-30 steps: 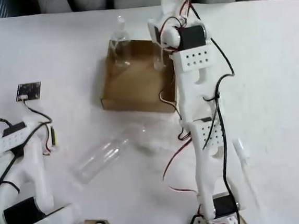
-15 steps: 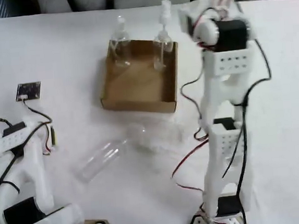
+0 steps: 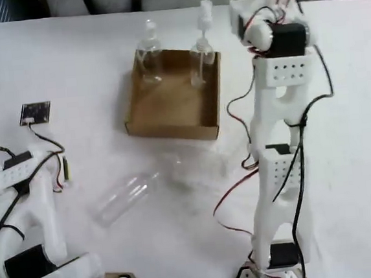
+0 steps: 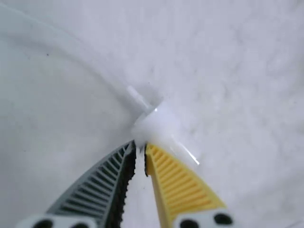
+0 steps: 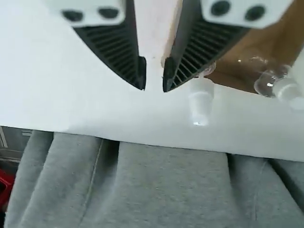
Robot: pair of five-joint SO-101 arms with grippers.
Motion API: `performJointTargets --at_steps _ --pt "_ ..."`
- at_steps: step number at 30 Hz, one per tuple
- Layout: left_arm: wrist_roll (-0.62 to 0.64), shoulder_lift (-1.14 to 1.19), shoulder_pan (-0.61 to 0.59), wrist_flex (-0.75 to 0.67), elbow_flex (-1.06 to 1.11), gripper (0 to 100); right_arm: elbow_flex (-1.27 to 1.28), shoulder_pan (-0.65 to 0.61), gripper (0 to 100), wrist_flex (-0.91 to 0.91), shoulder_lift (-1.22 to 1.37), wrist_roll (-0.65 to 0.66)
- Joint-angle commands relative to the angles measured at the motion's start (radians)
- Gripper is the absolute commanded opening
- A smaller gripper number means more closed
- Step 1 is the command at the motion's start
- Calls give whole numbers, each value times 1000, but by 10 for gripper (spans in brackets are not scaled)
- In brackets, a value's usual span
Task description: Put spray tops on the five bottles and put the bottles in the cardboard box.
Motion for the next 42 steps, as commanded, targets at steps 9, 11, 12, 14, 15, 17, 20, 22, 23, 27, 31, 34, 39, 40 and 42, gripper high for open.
performJointTargets --at_steps 9,11,12,14,15,17,20,22,23,27,31,34,39,40,42 --pt "-2 -35 -4 -23 -3 57 -35 -113 241 59 2 -155" --pt "-2 -35 -4 -23 -3 57 -41 -122 236 38 36 -157" --pt "-2 -35 -4 -23 -3 57 -41 -127 236 13 54 -157" --pt "-2 -35 -4 -25 -3 57 -41 -134 236 -39 96 -157" --pt "-2 -35 -4 -25 -3 57 -41 -136 236 -62 114 -157" --pt "-17 -35 4 -25 -3 57 -43 -142 236 -102 145 -157" --pt "-46 -35 13 -25 -3 57 -43 -150 237 -153 176 -157" --pt "-49 -35 13 -25 -3 57 -43 -157 237 -185 186 -157" --pt "-49 -35 13 -25 -3 57 -43 -159 237 -197 191 -157" --pt "-51 -35 13 -25 -3 57 -43 -151 237 -237 211 -157" --pt "-51 -35 13 -25 -3 56 -43 -133 236 -259 237 -153" --pt "-51 -35 13 -25 -3 56 -43 -119 234 -283 257 -155" --pt "-51 -35 13 -25 -3 56 -43 -119 232 -288 268 -152" --pt "-51 -35 13 -25 -3 56 -43 -119 231 -288 268 -152" --pt "-51 -35 13 -25 -3 56 -43 -119 203 -288 266 -149"
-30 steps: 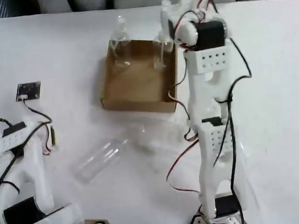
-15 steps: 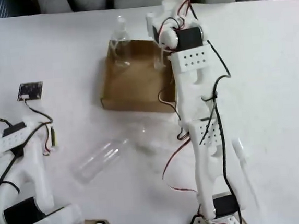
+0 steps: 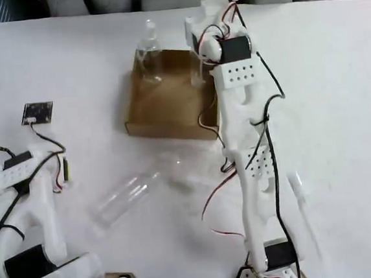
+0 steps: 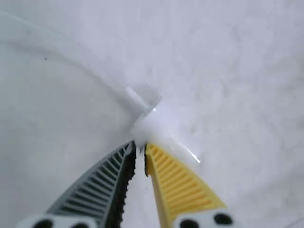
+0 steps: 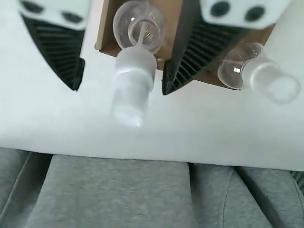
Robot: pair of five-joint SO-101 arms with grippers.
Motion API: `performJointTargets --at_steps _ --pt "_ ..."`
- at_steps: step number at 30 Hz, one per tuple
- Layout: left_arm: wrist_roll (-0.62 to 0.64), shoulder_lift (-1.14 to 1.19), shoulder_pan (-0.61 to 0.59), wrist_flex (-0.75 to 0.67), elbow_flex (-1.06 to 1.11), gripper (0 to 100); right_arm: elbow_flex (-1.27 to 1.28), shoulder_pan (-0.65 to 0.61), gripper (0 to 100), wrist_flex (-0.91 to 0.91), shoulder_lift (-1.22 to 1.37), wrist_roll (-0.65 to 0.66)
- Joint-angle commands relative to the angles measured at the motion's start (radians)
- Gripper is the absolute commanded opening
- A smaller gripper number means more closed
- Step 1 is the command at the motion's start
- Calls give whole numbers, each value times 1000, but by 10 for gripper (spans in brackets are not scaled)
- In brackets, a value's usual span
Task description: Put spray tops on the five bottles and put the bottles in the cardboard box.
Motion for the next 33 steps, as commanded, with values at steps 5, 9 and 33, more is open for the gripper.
performJointTargets --at_steps 5,9,33 --pt "-12 -35 13 -25 -3 56 -40 19 71 -38 -22 2" --pt "-14 -35 13 -25 -3 56 -38 25 67 -42 -21 2" --pt "-15 -35 12 -25 -3 55 -41 24 17 111 -131 2"
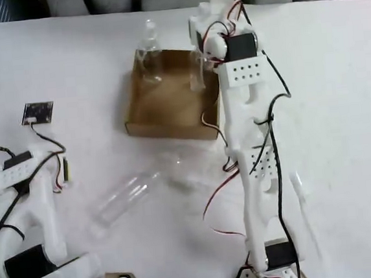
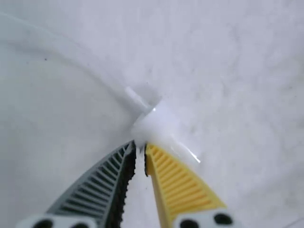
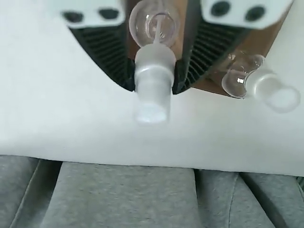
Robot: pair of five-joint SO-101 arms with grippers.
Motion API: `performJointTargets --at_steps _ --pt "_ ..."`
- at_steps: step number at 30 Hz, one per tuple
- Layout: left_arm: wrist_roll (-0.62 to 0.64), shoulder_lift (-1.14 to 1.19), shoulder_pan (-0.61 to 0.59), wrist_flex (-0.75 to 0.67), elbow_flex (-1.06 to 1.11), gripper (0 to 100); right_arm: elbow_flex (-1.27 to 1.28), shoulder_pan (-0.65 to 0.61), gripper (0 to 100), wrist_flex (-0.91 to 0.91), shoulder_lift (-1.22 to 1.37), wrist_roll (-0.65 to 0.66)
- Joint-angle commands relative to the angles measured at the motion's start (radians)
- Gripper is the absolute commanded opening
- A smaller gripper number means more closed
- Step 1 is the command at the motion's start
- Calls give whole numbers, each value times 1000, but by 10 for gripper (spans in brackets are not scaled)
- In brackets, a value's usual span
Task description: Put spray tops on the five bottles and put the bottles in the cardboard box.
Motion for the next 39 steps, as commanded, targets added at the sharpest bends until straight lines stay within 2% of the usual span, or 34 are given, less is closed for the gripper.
performJointTargets --at_steps 1,39 --pt "-11 -35 12 -25 -3 55 -41 7 17 7 -76 2" --pt "-11 -35 10 -25 -3 55 -43 -7 17 48 -85 -2"
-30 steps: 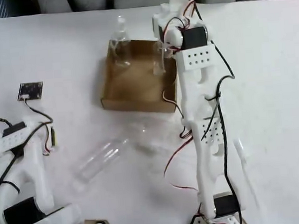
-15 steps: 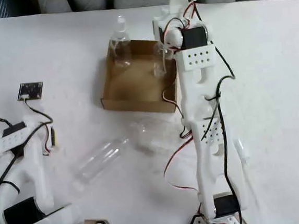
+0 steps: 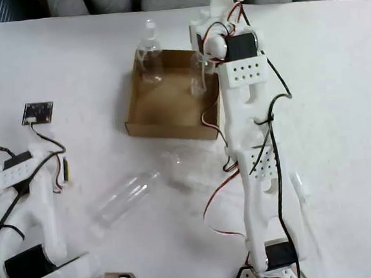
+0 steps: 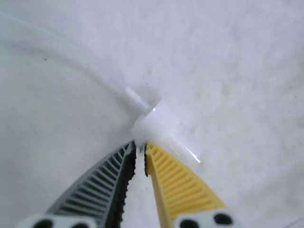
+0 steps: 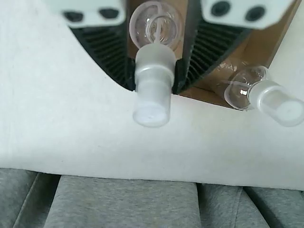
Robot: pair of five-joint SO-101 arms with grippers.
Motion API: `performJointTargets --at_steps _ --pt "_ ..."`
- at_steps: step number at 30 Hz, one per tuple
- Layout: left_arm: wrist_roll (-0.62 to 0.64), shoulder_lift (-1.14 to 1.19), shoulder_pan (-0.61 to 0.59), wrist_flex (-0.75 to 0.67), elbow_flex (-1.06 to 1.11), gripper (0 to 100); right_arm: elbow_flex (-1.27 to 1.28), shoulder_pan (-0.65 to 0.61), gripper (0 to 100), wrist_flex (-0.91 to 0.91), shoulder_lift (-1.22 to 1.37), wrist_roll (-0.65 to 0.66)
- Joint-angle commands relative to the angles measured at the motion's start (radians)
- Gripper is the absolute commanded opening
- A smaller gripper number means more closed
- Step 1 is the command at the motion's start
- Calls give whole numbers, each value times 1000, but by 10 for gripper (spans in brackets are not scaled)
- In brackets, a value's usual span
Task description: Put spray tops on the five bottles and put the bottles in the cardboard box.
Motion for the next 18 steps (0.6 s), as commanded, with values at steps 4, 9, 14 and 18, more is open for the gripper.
performJointTargets --at_steps 4,9,14,18 --pt "-11 -35 10 -25 -3 56 -43 -7 17 8 -117 -3" --pt "-11 -35 10 -25 -3 56 -43 -13 16 45 -157 -3" --pt "-11 -35 10 -25 -3 56 -41 -19 16 61 -156 -5" --pt "-11 -35 10 -25 -3 56 -43 -19 16 58 -130 -5"
